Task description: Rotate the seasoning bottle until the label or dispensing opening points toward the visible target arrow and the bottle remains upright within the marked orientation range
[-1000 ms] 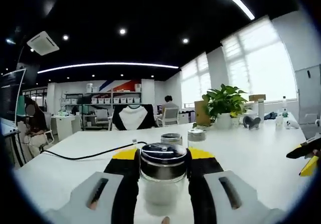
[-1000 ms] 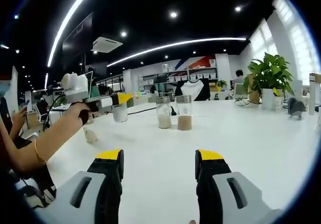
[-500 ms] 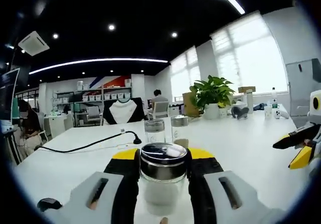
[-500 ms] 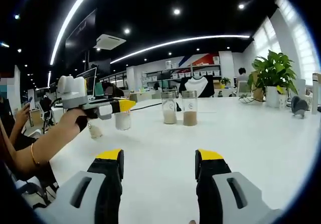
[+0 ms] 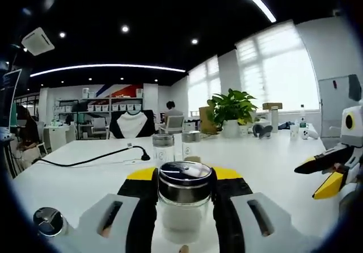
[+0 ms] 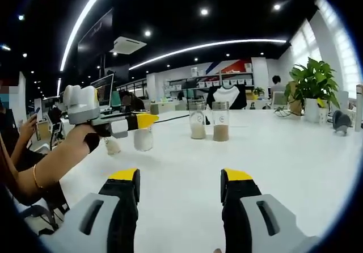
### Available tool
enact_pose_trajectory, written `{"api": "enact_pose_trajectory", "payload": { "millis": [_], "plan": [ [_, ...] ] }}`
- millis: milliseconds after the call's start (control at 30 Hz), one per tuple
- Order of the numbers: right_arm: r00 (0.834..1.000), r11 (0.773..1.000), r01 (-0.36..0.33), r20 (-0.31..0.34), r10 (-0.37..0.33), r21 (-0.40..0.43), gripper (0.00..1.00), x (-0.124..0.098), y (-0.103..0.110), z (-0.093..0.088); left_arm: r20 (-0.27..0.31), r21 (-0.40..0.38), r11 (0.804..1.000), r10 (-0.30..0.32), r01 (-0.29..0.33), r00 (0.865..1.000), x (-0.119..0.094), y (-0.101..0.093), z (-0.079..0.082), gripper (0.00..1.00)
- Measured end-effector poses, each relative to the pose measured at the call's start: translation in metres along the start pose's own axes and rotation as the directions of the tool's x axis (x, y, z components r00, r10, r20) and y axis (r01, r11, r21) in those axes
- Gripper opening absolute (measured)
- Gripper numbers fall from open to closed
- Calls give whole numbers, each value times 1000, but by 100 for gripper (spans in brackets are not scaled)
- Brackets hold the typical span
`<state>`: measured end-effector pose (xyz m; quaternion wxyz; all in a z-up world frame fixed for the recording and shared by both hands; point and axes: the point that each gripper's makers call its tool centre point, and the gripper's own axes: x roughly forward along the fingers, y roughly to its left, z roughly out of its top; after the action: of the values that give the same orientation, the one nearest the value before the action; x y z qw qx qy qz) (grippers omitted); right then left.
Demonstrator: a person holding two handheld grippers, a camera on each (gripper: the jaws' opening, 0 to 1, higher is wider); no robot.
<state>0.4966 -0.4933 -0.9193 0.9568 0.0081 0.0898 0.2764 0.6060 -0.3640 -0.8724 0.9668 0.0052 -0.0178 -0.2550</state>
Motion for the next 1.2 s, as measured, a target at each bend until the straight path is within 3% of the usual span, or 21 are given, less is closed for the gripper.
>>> {"api": "enact_pose_trajectory", "payload": {
  "millis": [300, 467, 667, 767, 1200],
  "plan": [
    [999, 999, -35, -12, 35, -9, 57, 4, 9, -2, 15, -26, 999, -43, 44, 999, -11, -12, 4, 38],
    [999, 998, -51, -16, 51, -20, 57, 4, 14, -2, 1, -36, 999, -38, 38, 999, -13, -13, -3, 38],
    [998, 998, -59, -22, 58, -23, 57, 5, 16, -4, 4, -52, 995, -81, 81, 997, -16, -28, -4, 38],
    [997, 997, -68, -27, 67, -23, 57, 7, 19, -6, 14, -87, 984, -157, 158, 987, -16, -43, -3, 38],
    [994, 994, -109, -19, 109, -22, 56, 14, 31, -4, 10, -57, 954, -293, 293, 956, -21, -83, 3, 38]
  ]
}}
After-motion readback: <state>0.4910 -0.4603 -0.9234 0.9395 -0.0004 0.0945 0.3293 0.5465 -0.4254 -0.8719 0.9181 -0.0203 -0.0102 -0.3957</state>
